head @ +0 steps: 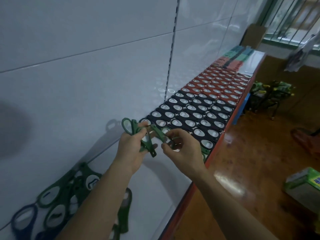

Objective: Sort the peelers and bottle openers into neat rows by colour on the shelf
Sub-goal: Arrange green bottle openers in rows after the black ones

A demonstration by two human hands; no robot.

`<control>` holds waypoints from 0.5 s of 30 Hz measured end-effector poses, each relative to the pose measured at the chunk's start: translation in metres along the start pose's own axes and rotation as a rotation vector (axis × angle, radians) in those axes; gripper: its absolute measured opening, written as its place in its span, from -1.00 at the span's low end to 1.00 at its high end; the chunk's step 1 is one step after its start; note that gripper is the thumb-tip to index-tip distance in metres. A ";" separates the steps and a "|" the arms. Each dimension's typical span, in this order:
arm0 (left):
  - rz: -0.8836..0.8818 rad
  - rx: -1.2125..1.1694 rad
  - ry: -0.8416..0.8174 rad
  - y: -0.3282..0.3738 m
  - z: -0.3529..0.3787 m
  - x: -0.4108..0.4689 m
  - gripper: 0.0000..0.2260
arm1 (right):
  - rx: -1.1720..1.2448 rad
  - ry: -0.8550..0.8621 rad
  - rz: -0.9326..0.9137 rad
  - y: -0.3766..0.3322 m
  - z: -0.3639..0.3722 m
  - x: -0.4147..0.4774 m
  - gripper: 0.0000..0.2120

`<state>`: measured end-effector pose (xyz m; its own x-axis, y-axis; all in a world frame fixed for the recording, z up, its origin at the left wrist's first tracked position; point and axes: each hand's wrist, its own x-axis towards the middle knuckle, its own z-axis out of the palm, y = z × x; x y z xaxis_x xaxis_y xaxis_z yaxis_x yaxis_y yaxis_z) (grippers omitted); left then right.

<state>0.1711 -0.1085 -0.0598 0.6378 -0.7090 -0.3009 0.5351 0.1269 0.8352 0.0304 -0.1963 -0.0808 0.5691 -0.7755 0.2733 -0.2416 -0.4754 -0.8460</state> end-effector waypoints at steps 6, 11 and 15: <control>-0.081 0.118 -0.003 0.023 -0.032 0.007 -0.77 | 0.179 0.063 0.110 0.001 0.006 0.020 -0.91; 0.009 -0.017 -0.157 0.035 -0.029 0.011 -0.76 | 0.213 0.034 0.218 0.010 0.018 0.044 -0.88; 0.048 -0.015 -0.238 0.048 -0.024 0.009 -0.79 | -0.042 -0.213 0.143 0.008 0.033 0.070 -0.96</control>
<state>0.2160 -0.0925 -0.0330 0.5151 -0.8452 -0.1427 0.5169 0.1735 0.8383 0.0946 -0.2403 -0.0836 0.6784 -0.7333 0.0455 -0.3616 -0.3871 -0.8482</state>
